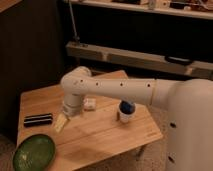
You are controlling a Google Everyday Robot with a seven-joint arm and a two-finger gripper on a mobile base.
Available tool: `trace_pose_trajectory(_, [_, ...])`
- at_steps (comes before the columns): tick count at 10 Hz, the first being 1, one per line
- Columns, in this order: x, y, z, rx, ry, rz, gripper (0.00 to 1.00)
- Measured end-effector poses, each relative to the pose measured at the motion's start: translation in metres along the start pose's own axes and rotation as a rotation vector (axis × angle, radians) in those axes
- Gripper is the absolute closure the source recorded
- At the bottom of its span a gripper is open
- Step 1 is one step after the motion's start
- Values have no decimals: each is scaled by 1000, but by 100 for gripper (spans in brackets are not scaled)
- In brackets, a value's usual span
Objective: Drag the ceramic bowl in a circle
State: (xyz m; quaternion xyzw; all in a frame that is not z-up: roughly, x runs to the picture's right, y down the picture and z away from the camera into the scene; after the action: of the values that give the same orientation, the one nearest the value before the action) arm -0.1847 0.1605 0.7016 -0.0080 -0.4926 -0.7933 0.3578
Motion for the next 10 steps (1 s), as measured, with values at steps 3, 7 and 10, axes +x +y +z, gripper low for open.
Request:
trace_pose_trajectory(3, [-3, 1, 24, 115, -9, 22, 20])
trace_pose_trajectory(7, [-17, -18, 37, 89, 64, -24, 20])
trace_pose_trajectory(10, [-16, -19, 37, 89, 64, -26, 20])
